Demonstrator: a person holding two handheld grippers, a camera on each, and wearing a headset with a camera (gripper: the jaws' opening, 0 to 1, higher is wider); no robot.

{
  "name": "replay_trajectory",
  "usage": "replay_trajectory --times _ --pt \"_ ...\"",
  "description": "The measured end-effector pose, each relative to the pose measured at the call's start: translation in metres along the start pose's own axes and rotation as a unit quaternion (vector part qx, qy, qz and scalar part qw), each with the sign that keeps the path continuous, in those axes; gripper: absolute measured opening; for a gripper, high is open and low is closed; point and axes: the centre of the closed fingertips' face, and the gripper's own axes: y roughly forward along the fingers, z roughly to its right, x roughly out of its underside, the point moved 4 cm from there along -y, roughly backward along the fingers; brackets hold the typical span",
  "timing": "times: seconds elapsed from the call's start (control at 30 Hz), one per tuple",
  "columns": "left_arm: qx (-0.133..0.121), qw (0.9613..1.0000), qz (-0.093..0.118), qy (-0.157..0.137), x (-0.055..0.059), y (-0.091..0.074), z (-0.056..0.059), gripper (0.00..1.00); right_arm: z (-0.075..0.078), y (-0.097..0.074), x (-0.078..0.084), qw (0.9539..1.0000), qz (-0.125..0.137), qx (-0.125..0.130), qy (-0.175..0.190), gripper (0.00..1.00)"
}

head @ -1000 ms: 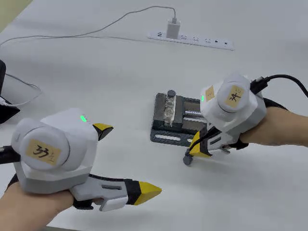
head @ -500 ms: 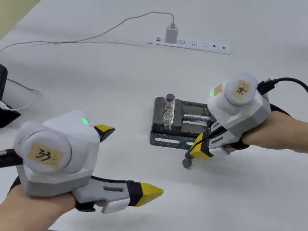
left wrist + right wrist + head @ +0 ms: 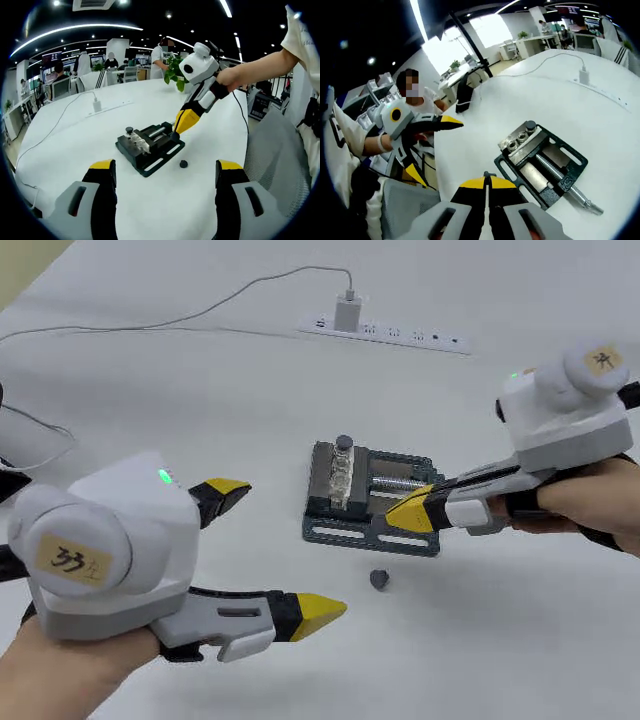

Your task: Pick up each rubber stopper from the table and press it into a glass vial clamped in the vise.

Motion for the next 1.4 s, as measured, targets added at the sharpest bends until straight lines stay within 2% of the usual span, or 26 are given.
replay_trajectory --times 0.13,0.23,0.3,0.33,0.4,0.47,0.57,0.6,0.63,0.67,0.7,0.73,0.77,0.8,0.83,0.9,0.93,0.97,1.03,1.13,1.23,1.4 --pt "0.005 0.9996 0.026 0.011 -0.013 0.002 0.001 0.72 -0.015 -0.009 -0.006 0.9968 0.045 -0.034 0.057 0.0" --pt "0.01 0.9989 0.041 0.02 -0.021 0.004 0.003 0.66 -0.017 -0.017 -0.012 0.9906 0.076 -0.056 0.099 0.0" --pt "0.016 0.9984 0.048 0.025 -0.025 0.006 0.005 0.63 -0.018 -0.022 -0.016 0.9835 0.098 -0.072 0.134 0.0" --pt "0.02 0.998 0.052 0.029 -0.027 0.007 0.007 0.61 -0.02 -0.025 -0.018 0.9779 0.109 -0.089 0.155 0.0" --pt "0.026 0.9973 0.06 0.033 -0.032 0.008 0.009 0.58 -0.023 -0.028 -0.018 0.9714 0.12 -0.102 0.178 0.0" --pt "0.033 0.9968 0.065 0.032 -0.035 0.009 0.011 0.55 -0.025 -0.03 -0.016 0.9678 0.127 -0.107 0.19 0.0" --pt "0.042 0.9954 0.078 0.036 -0.041 0.01 0.015 0.48 -0.033 -0.031 -0.014 0.9543 0.136 -0.132 0.232 0.0" --pt "0.048 0.9949 0.081 0.036 -0.042 0.011 0.017 0.46 -0.039 -0.031 -0.012 0.9475 0.138 -0.145 0.249 0.0" --pt "0.052 0.9945 0.083 0.036 -0.043 0.012 0.018 0.44 -0.039 -0.031 -0.012 0.9447 0.148 -0.143 0.256 0.0" --pt "0.055 0.994 0.086 0.04 -0.045 0.012 0.02 0.42 -0.041 -0.032 -0.012 0.9372 0.154 -0.152 0.273 0.0" --pt "0.058 0.9936 0.087 0.043 -0.045 0.013 0.022 0.41 -0.042 -0.032 -0.012 0.9322 0.158 -0.161 0.283 0.0" --pt "0.063 0.9929 0.09 0.046 -0.047 0.013 0.024 0.38 -0.043 -0.034 -0.013 0.9208 0.17 -0.17 0.307 0.0" --pt "0.066 0.9926 0.091 0.046 -0.047 0.013 0.025 0.36 -0.043 -0.034 -0.013 0.9155 0.174 -0.174 0.318 0.0" --pt "0.068 0.9922 0.093 0.047 -0.048 0.013 0.026 0.33 -0.047 -0.033 -0.011 0.9125 0.173 -0.18 0.324 0.0" --pt "0.073 0.9916 0.095 0.05 -0.049 0.014 0.027 0.31 -0.047 -0.034 -0.011 0.9085 0.182 -0.18 0.33 0.0" --pt "0.078 0.9909 0.097 0.051 -0.049 0.015 0.029 0.27 -0.05 -0.035 -0.01 0.893 0.188 -0.2 0.357 0.0" --pt "0.081 0.9906 0.098 0.05 -0.05 0.015 0.03 0.24 -0.05 -0.035 -0.009 0.8922 0.19 -0.2 0.358 0.0" --pt "0.084 0.9902 0.1 0.051 -0.05 0.016 0.031 0.23 -0.051 -0.035 -0.009 0.886 0.193 -0.202 0.37 0.0" --pt "0.089 0.9894 0.103 0.051 -0.052 0.016 0.033 0.19 -0.053 -0.034 -0.005 0.883 0.189 -0.207 0.376 0.0" --pt "0.096 0.9884 0.107 0.05 -0.054 0.017 0.035 0.14 -0.057 -0.033 -0.003 0.864 0.192 -0.222 0.409 0.0" --pt "0.101 0.9876 0.11 0.05 -0.055 0.018 0.037 0.11 -0.061 -0.03 0.001 0.8658 0.191 -0.218 0.408 0.0" --pt "0.107 0.9872 0.107 0.049 -0.054 0.019 0.038 0.06 -0.062 -0.031 0.002 0.861 0.192 -0.223 0.415 0.0"
